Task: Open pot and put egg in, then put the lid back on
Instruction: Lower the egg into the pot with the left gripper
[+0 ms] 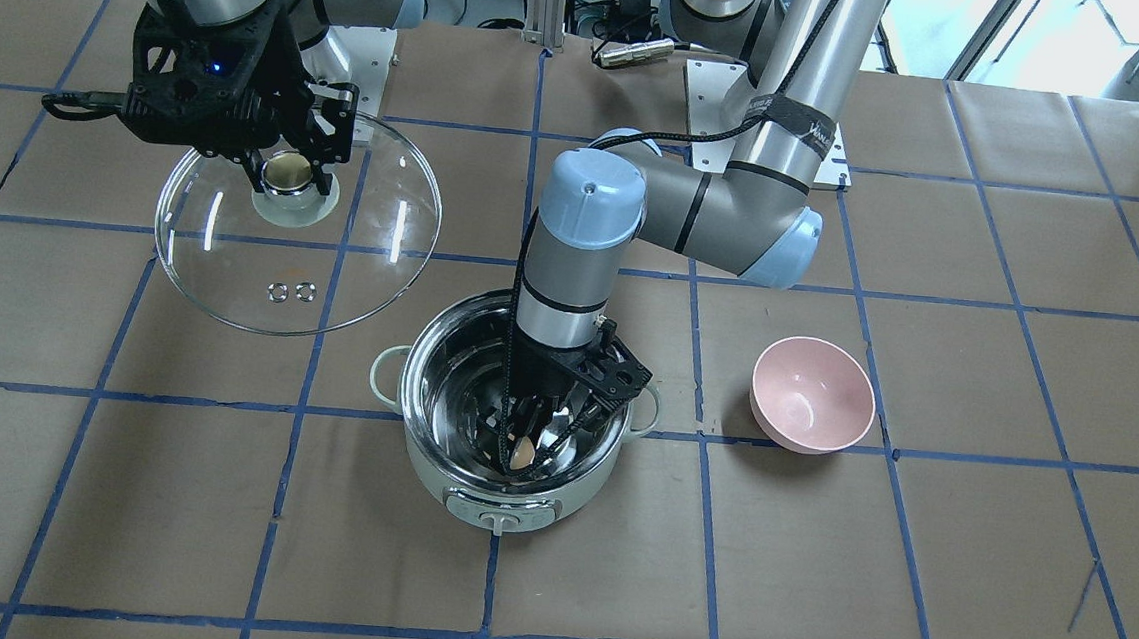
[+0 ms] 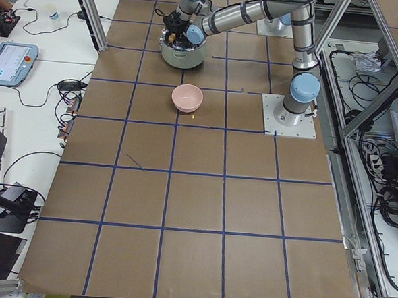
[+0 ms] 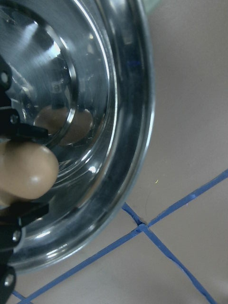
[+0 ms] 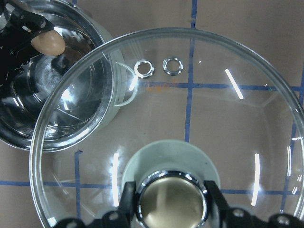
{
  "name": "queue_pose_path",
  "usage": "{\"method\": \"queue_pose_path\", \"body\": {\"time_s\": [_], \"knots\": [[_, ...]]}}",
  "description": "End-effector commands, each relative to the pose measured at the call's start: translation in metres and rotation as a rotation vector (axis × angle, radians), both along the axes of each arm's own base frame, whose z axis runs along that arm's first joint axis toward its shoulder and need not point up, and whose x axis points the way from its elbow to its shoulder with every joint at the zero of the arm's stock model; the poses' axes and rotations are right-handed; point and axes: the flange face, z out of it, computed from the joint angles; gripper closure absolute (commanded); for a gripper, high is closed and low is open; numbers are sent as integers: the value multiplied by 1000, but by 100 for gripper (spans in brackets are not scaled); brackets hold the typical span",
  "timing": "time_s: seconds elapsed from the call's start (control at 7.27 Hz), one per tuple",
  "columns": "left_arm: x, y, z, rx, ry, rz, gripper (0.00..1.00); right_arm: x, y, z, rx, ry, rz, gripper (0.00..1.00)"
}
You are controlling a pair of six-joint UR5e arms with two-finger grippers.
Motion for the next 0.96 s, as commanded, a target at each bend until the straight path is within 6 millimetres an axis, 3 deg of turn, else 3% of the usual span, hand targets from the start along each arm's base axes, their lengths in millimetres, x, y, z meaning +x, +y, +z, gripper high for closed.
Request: {"method": "queue_pose_path", "body": {"time_s": [0.0, 0.14, 0.28, 0.83], "knots": [[-1, 0, -2, 3, 1, -2, 43, 0, 0, 0, 0, 0, 0, 99], [-1, -1, 1, -1, 2, -4, 35, 0, 0, 0, 2, 0, 0, 99], [-1, 1, 7, -10, 0, -15, 34, 1, 1, -1, 3, 0, 1, 99], [9, 12, 46, 20, -20, -23, 16, 1, 1, -3, 8, 1, 1, 98]]}}
